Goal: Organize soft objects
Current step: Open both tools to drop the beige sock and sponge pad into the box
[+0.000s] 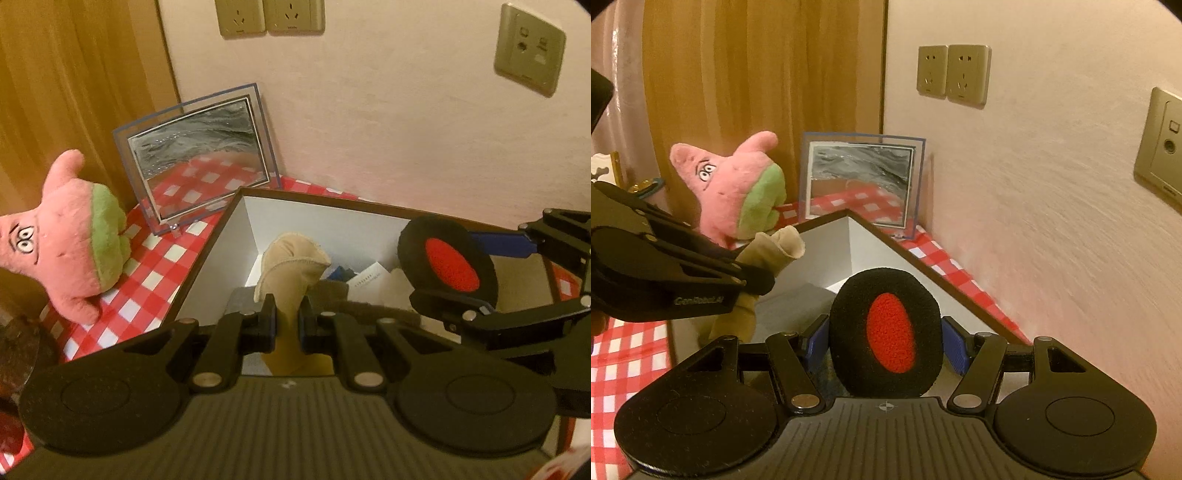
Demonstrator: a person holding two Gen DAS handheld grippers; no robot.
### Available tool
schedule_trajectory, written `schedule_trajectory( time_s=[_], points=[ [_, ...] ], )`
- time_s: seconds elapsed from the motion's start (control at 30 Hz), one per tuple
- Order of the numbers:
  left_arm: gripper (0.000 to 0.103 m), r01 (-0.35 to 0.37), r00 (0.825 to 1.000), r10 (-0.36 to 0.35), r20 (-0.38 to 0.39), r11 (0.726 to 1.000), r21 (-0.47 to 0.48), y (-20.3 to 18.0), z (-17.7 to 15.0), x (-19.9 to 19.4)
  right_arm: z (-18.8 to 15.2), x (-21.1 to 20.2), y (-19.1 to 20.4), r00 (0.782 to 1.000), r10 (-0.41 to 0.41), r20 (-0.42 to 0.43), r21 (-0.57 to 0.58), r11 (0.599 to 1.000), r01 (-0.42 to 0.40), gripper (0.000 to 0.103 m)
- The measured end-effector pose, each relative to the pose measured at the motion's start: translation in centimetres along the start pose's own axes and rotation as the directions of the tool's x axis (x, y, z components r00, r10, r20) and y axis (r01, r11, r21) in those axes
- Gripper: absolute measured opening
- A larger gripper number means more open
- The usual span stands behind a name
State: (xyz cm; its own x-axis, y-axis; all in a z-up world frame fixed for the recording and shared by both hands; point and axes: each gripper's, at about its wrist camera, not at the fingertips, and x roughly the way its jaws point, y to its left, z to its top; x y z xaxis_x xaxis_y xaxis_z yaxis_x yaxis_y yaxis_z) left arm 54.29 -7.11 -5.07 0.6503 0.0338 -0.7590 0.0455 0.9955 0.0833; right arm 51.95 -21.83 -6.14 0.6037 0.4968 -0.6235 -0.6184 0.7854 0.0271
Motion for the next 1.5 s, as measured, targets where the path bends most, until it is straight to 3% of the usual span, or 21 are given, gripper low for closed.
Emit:
schedule_trajectory(
  time_s=[0.1,0.37,0.7,0.83,1.07,1.5],
  points=[
    [0.011,-0.003,1.000,0.003,-0.003,1.000,0.015,0.1,0.8,1.2,0.2,0.9,-0.7,1.000,-0.005,-0.009,0.007,1.000,0.005,0.063],
    [0.031,0.007,1.000,-0.008,0.013,1.000,0.029,0.7,1.9,2.6,0.3,2.3,-1.6,1.000,-0.005,-0.026,0.014,1.000,0.006,0.063],
    [0.032,0.036,0.999,-0.037,-0.039,0.999,-0.032,1.5,0.6,2.4,-0.1,2.8,-1.6,0.999,0.011,-0.047,0.009,1.000,-0.011,0.063],
    [0.034,0.039,0.998,-0.041,-0.041,0.999,-0.038,1.1,0.4,1.9,0.2,2.6,-1.1,1.000,0.006,-0.018,-0.007,1.000,-0.006,0.066],
    [0.038,0.047,0.998,-0.049,-0.030,0.997,-0.059,1.0,0.0,0.5,0.0,1.7,-1.1,0.999,-0.020,0.032,-0.006,1.000,0.020,0.080],
    [0.044,0.051,0.999,-0.051,-0.005,0.997,-0.056,-0.4,-0.8,-2.7,-2.1,-2.0,-0.8,1.000,0.007,-0.007,0.042,0.999,-0.006,0.081]
  ],
)
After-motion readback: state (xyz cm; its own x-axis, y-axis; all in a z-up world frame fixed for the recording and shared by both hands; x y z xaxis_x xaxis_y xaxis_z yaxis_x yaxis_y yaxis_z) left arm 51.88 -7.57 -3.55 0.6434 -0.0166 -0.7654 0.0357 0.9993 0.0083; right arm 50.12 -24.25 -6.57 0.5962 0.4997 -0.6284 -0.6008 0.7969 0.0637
